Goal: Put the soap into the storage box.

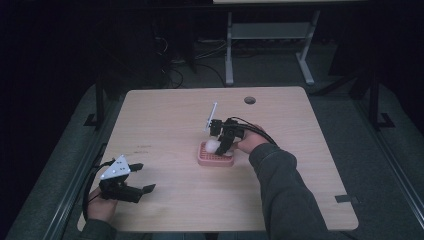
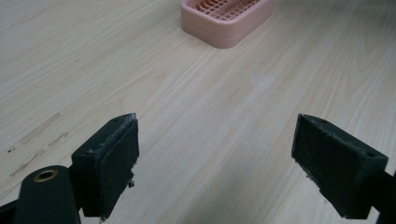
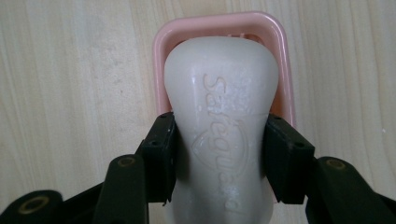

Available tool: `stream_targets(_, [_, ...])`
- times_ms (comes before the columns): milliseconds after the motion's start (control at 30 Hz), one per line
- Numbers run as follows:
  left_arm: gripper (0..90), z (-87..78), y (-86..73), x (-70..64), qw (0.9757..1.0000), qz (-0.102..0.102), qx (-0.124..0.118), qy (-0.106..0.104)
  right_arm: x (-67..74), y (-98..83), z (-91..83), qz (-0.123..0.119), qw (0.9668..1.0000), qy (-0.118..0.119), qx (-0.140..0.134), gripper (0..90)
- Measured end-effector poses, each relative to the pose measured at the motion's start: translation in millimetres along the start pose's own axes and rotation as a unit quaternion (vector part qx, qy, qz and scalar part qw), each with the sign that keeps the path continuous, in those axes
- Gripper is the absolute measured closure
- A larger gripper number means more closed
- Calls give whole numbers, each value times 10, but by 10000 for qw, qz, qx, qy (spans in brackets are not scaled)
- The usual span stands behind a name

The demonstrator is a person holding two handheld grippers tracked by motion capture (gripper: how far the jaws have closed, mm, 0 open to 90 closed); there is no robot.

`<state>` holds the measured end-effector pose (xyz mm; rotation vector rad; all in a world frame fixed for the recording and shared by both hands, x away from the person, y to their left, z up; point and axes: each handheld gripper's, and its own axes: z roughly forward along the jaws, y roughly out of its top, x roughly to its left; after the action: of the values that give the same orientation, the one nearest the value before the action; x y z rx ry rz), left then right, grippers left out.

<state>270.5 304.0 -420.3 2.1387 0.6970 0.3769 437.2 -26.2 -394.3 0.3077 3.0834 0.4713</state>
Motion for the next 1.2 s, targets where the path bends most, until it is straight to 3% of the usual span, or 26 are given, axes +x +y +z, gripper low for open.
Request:
stream_targets(500, [148, -1, -2, 3, 10000, -12, -3, -1, -60, 52, 198, 23, 10000, 9, 61, 493])
stream_targets(1200, [148, -3, -2, 2, 10000, -3, -1, -2, -69, 52, 307, 75, 9998, -39, 167, 489])
